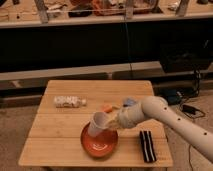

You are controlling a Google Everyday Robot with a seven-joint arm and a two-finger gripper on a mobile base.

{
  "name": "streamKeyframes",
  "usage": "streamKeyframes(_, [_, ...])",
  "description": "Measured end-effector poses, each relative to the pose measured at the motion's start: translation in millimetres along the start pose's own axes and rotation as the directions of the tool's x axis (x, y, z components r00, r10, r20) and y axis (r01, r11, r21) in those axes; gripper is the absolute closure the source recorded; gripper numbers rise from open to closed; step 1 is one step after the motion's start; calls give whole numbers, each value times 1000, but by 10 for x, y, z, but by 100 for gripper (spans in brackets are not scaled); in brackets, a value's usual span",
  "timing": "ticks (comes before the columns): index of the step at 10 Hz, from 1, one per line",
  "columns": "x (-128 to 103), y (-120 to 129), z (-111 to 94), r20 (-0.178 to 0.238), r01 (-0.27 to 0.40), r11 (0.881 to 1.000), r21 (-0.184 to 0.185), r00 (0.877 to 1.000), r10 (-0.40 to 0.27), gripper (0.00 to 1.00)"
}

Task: Place the ceramic cup in the ceramic bowl

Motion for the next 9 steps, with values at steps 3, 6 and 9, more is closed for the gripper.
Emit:
streamKeyframes(3, [-6,8,2,8,-5,1000,-1,1000,5,99])
streamKeyframes(6, [-16,9,9,17,-9,1000,0,1000,9,99])
streamKeyframes(9, [-23,15,18,27,-15,1000,0,1000,15,99])
